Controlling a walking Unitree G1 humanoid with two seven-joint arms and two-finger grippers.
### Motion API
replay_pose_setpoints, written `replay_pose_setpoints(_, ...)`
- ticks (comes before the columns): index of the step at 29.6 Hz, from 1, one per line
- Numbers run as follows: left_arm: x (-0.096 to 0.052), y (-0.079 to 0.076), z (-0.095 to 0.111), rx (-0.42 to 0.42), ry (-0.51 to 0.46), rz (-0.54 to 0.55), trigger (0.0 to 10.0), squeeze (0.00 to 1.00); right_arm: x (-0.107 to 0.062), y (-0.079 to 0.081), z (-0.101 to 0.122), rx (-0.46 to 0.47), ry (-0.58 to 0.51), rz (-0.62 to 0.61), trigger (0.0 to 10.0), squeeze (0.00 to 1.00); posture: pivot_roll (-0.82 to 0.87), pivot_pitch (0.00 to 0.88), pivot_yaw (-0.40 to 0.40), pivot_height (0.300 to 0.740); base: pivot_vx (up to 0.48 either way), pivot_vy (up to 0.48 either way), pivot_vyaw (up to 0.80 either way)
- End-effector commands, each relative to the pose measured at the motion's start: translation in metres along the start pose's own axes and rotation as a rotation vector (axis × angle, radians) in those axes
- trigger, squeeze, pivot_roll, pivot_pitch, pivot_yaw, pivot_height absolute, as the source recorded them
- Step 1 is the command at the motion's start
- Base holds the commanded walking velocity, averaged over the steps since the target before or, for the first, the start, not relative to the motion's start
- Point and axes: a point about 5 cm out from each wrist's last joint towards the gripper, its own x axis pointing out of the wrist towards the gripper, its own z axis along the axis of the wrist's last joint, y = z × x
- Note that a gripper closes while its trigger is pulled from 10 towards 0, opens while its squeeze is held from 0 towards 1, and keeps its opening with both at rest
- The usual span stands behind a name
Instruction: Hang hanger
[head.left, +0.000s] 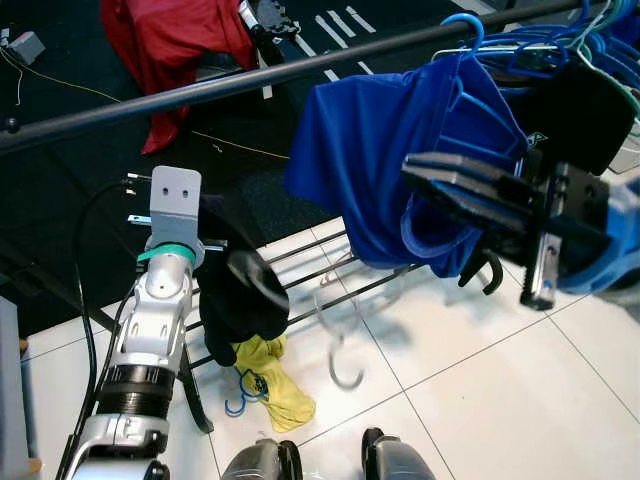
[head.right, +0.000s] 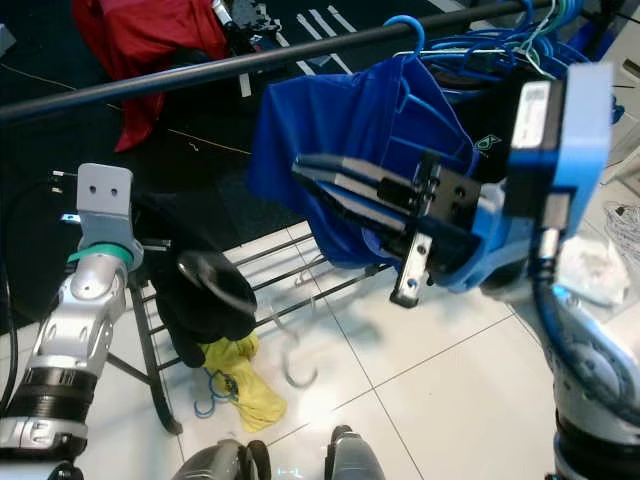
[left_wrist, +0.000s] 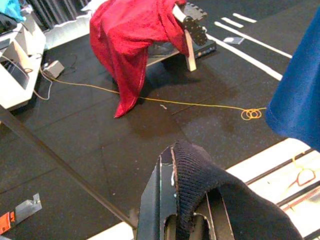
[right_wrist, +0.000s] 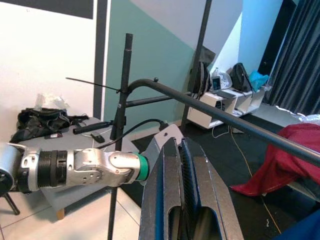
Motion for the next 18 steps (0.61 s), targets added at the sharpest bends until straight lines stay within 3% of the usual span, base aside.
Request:
replay_pose_setpoints(1, 0.001, 0.003, -0.001, 0.006, -0.001, 0.018, 10.0, 0.00, 0.001, 0.006, 0.000, -0.001, 0.009, 0.033, 0.0, 0.00, -0.15, 0.082, 0.102, 0.740, 0.000, 0.000, 0.00)
replay_pose_setpoints(8, -0.003, -0.004, 0.001, 0.019, -0.028, -0.009, 10.0, 0.00, 0.006, 0.004, -0.021, 0.033, 0.066, -0.015, 0.4, 0.00, -0.14, 0.084, 0.094, 0.740, 0.000, 0.000, 0.00)
replay_pose_setpoints(9, -0.004, -0.007, 0.002, 0.016, -0.037, -0.019, 10.0, 0.00, 0.009, 0.003, -0.032, 0.037, 0.097, -0.056, 10.0, 0.00, -0.14, 0.084, 0.091, 0.740, 0.000, 0.000, 0.00)
replay_pose_setpoints(12, -0.005, -0.009, 0.005, 0.007, -0.049, -0.026, 10.0, 0.00, 0.013, 0.000, -0.047, 0.044, 0.129, -0.121, 10.0, 0.00, -0.14, 0.085, 0.088, 0.740, 0.000, 0.000, 0.00)
replay_pose_setpoints(15, -0.009, -0.019, 0.015, -0.040, -0.098, -0.086, 10.0, 0.00, 0.008, -0.020, -0.110, 0.048, 0.246, -0.508, 10.0, 0.00, -0.11, 0.089, 0.080, 0.740, 0.000, 0.000, 0.00)
replay_pose_setpoints(16, -0.009, -0.019, 0.015, -0.040, -0.098, -0.086, 10.0, 0.00, 0.008, -0.020, -0.110, 0.048, 0.246, -0.508, 10.0, 0.00, -0.11, 0.089, 0.080, 0.740, 0.000, 0.000, 0.00)
replay_pose_setpoints(18, -0.015, -0.025, 0.016, -0.100, -0.094, -0.133, 10.0, 0.00, -0.002, -0.026, -0.137, 0.103, 0.282, -0.723, 10.0, 0.00, -0.10, 0.089, 0.081, 0.740, 0.000, 0.000, 0.00)
